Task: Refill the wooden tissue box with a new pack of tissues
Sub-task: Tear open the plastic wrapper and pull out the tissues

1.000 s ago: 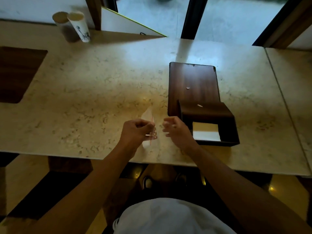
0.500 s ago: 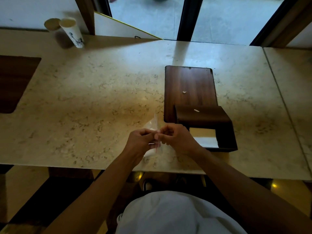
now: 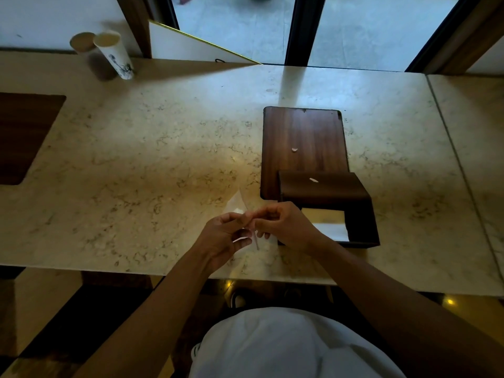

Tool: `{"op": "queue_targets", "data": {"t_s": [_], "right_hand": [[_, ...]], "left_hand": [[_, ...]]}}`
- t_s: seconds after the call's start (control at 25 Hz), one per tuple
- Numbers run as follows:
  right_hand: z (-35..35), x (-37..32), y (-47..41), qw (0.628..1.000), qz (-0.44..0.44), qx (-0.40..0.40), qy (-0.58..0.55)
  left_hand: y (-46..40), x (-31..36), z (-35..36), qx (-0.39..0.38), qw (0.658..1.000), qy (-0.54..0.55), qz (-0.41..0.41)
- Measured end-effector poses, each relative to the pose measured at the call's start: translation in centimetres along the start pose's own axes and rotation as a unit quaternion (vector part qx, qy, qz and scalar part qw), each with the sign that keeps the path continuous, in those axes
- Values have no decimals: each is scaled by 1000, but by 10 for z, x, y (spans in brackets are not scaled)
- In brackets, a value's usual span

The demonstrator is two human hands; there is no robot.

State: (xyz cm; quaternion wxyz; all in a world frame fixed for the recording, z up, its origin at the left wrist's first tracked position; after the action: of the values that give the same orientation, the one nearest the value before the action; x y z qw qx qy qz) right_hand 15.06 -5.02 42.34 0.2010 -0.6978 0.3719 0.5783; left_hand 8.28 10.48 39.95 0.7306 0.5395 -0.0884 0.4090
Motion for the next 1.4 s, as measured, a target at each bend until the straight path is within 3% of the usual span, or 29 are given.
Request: {"op": "queue_targets", "data": {"t_s": [0.24, 0.96, 1.4], "right_hand": [[-1, -7, 8, 998, 6, -41, 36], [-6, -12, 11, 996, 36, -41, 74], [-10, -12, 8, 994, 23, -92, 60]], "left_hand": [[1, -9, -2, 8, 1000, 10, 6], [3, -23, 3, 4, 999, 20, 45], [17, -11, 3, -3, 989, -99, 114]]}}
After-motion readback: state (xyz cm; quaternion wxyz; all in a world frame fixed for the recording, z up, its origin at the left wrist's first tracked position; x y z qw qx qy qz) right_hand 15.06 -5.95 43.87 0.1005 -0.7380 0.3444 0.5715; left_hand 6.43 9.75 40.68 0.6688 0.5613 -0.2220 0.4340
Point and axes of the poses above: each hand's wrist, its own y-axis away from the middle knuckle, its own z-axis out of the palm, x = y × z, the point moved 3 cm from there along -y, towards the middle knuckle, and after that the axes turned 5 degrees about -z, right-handed, at the moved point
